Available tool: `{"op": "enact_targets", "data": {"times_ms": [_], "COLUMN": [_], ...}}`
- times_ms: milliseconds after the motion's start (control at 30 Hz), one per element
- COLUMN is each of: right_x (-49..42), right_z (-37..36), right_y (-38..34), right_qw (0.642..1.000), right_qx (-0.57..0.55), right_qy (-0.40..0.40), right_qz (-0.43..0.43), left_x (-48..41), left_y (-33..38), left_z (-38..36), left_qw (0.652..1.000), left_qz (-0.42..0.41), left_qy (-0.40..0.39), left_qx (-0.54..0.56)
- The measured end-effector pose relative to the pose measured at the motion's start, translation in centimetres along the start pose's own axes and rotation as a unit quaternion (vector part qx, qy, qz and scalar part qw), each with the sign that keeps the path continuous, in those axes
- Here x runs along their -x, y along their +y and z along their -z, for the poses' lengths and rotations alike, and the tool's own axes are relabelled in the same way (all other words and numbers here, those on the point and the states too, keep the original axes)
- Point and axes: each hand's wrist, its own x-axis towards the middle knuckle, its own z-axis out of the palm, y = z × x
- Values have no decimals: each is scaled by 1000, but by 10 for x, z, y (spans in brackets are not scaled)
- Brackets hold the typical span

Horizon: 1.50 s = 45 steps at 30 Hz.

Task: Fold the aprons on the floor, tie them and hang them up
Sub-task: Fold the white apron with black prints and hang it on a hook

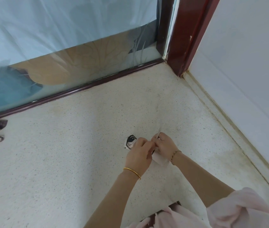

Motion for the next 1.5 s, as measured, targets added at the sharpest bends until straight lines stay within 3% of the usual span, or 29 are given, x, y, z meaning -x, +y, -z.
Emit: {"op": "enact_targets", "data": {"times_ms": [267,333,400,467,500,567,633,667,733,867,1000,1100,1233,1300,1400,1500], "right_x": [-1,-2,-3,-3,-3,-5,-6,-7,-7,-9,-1,9,14,11,4,2], "right_z": [-1,2,7,8,8,6,3,0,-5,-12,-24,-29,-19,-12,-1,7], "right_y": [-5,-6,-5,-5,-5,-3,-1,0,4,8,9,13,-3,-17,-37,-38], "right_qw": [998,998,998,996,996,995,992,990,987,991,993,998,993,983,927,924], "right_qx": [-25,-20,-18,-19,-4,44,64,77,98,97,110,38,-105,-178,-373,-371], "right_qy": [-37,-24,-35,-46,-41,-23,-13,-14,-13,20,9,41,41,31,-42,-96], "right_qz": [-50,-53,-58,-71,-74,-82,-104,-116,-125,-85,-51,-33,33,39,4,-13], "left_x": [-11,-9,-4,2,5,10,12,12,9,-3,-8,-11,-14,-16,-17,-19], "left_y": [9,9,7,4,3,2,0,0,0,5,5,3,4,7,8,3], "left_z": [3,2,2,2,2,2,0,-2,-5,-7,-9,-9,10,22,37,41], "left_qw": [999,997,969,898,839,687,564,520,477,456,405,410,505,570,703,853], "left_qz": [14,70,185,313,369,454,517,543,575,571,559,553,492,433,328,274], "left_qy": [-36,-24,15,46,60,86,114,130,160,213,220,214,179,161,120,78], "left_qx": [-36,35,166,308,395,560,633,646,646,649,690,693,686,679,619,438]}}
